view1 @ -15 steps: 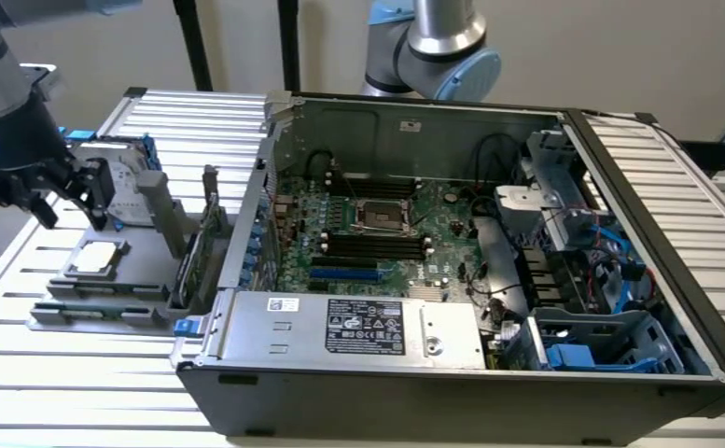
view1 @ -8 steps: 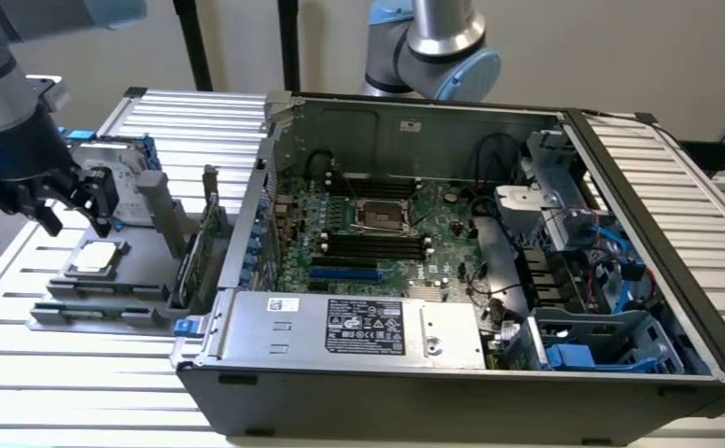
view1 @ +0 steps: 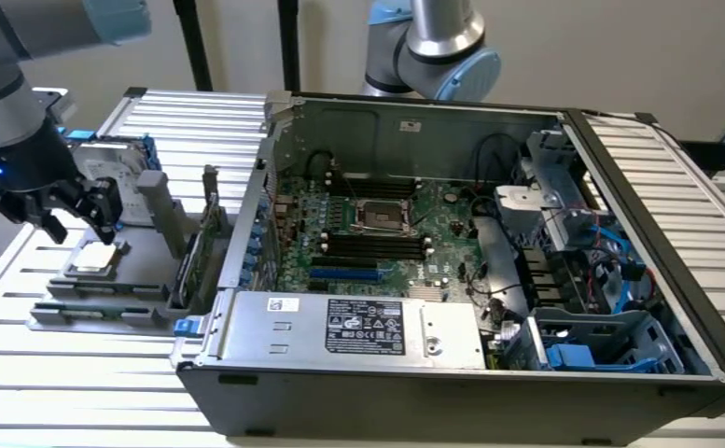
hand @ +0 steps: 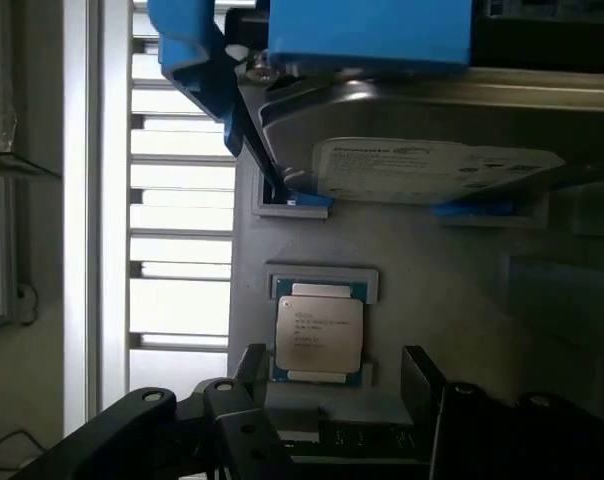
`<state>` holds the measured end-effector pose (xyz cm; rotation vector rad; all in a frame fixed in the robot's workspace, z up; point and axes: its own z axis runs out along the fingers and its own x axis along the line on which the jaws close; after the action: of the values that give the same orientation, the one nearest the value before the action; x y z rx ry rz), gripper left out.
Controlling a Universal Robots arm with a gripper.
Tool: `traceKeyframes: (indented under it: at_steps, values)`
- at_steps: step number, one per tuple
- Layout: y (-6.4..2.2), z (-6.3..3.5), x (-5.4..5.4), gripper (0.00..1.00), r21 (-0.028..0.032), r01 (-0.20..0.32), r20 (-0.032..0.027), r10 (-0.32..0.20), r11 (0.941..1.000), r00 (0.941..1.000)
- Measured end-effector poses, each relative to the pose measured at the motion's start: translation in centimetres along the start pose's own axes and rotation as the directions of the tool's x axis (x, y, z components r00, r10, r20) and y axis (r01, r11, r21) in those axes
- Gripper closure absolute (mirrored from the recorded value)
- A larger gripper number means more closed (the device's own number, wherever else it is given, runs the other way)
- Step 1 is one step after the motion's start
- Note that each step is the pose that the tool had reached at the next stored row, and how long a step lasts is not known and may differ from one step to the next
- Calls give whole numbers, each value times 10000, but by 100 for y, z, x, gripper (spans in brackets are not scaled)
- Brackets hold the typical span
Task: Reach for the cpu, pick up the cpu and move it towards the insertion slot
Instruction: 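Pick up the cpu and move it towards the insertion slot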
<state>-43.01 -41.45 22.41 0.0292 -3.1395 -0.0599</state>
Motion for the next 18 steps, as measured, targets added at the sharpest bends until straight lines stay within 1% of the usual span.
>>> traceKeyframes:
  at_steps: [9,13,18]
  values:
    - [-10,163,0,35,0,-65,3,65,10000,10000]
    - [-12,233,11,35,12,-173,5,173,9998,9998]
    - [-11,256,18,35,21,-274,1,274,9996,9996]
